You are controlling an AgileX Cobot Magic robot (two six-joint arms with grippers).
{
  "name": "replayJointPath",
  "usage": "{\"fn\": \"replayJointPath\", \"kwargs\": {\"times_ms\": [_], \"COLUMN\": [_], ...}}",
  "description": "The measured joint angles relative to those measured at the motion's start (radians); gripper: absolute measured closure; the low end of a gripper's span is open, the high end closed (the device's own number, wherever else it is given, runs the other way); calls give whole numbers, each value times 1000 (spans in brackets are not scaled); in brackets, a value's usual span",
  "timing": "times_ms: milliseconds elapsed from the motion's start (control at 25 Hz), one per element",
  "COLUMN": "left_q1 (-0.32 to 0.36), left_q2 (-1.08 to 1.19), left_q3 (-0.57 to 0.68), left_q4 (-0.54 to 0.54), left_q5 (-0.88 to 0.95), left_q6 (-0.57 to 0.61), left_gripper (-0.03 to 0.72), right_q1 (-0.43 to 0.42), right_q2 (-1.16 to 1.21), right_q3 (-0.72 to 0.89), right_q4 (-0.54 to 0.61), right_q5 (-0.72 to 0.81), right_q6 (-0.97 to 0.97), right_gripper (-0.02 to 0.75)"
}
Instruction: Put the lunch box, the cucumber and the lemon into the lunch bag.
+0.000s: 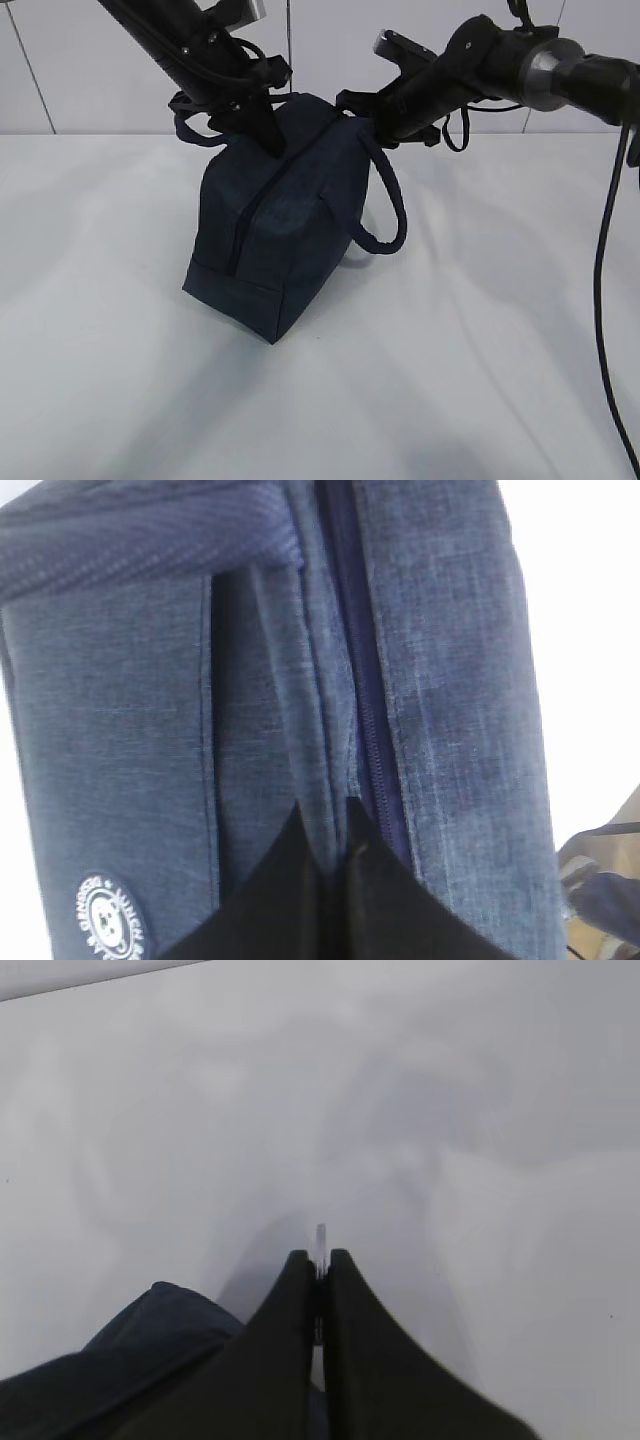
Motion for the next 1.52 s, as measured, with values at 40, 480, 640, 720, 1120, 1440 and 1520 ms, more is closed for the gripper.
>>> {"fn": "replayJointPath", "kwargs": {"times_ms": [40, 480, 640, 720, 1120, 1440, 1520], "left_q1": [0, 0, 0, 0, 0, 0, 0], "left_q2": [0, -2, -2, -7, -108, -238, -288], "left_q3": [0, 0, 0, 0, 0, 104, 154], "left_q4": [8, 98, 102, 104, 280, 415, 428], "left_q5": [0, 0, 0, 0, 8, 14, 16], "left_q6": [0, -7, -9, -9, -68, -148, -149], "left_gripper": [699, 584, 374, 323, 288, 291, 292], "right_q1": [0, 0, 0, 0, -26, -28, -28], "right_q2": [2, 2, -2, -13, -36, -100, -148], "right_q3": [-23, -307, -421, -458, -499, -459, -422], "right_q4": [-16, -115, -154, -163, -194, -164, -164], "right_q5": [23, 232, 360, 431, 554, 556, 556], "right_q6": [-5, -11, -9, -7, -2, 25, 27], "right_gripper": [709, 464, 424, 421, 421, 421, 421]}}
